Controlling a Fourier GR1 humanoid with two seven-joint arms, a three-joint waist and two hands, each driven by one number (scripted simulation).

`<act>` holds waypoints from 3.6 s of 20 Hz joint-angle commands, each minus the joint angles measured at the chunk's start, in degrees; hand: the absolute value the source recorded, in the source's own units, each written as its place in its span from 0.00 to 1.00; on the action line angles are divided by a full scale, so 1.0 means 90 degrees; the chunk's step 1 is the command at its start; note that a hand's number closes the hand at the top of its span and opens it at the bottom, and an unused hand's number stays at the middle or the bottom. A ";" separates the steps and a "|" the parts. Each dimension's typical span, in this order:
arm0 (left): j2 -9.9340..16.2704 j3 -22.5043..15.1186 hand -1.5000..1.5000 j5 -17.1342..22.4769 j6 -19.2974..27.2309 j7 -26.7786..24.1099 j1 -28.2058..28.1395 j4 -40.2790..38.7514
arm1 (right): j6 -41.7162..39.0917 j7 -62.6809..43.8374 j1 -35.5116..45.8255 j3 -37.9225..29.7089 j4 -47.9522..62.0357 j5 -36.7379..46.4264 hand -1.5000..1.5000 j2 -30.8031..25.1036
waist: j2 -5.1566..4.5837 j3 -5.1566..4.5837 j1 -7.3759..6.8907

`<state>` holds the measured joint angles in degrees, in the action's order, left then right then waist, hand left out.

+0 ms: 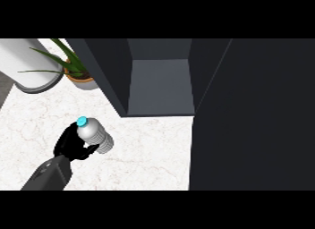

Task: Pick up the bottled water, place it into the cabinet and close the cabinet

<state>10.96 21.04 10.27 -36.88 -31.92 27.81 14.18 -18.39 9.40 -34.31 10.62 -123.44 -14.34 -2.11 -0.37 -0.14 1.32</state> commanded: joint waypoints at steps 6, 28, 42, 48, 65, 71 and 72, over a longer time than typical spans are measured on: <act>-0.0296 0.0100 1.00 0.0210 0.0546 -0.1049 -0.0608 0.0639 | 0.0228 -0.0242 -0.0142 0.0149 -0.0377 0.0143 0.00 0.0024 | 0.0048 0.0013 -0.0098; -0.0994 -0.0680 1.00 0.1578 0.0986 0.1906 -0.2339 0.5161 | 0.0204 -0.0025 0.0041 0.0277 0.0069 0.0161 0.00 0.0017 | 0.0070 0.0024 -0.0176; -0.1217 -0.3016 1.00 0.1760 0.4187 0.2301 -0.1592 0.6890 | 0.0266 0.0186 -0.0048 0.0508 0.0229 0.0275 0.00 0.0025 | 0.0049 0.0017 -0.0090; -0.1217 -0.3267 1.00 0.1698 0.5222 0.3151 -0.0363 0.6950 | 0.0212 0.0373 0.0040 0.0646 0.0582 0.0345 0.00 0.0080 | 0.0045 0.0019 -0.0072; -0.1218 -0.3555 1.00 0.1283 0.6999 0.2172 0.3134 0.3135 | 0.0499 -0.0098 0.0625 0.0594 0.0502 0.0182 0.00 0.0095 | -0.0006 0.0016 0.0038; -0.1217 -0.3479 1.00 0.1368 0.7240 0.1571 0.3735 0.1570 | 0.0399 -0.0132 0.0369 0.0666 0.0267 0.0001 0.00 -0.0008 | -0.0033 0.0015 0.0174; -0.1217 -0.3272 1.00 0.1243 0.7059 0.1244 0.3764 0.1268 | 0.0283 -0.0081 0.0209 0.0513 0.0150 -0.0127 0.00 -0.0162 | -0.0050 0.0015 0.0202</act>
<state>0.03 -10.10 21.78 26.27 -16.84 58.36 33.74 -15.18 9.06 -31.05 15.47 -120.36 -14.27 -2.55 -0.55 0.00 2.38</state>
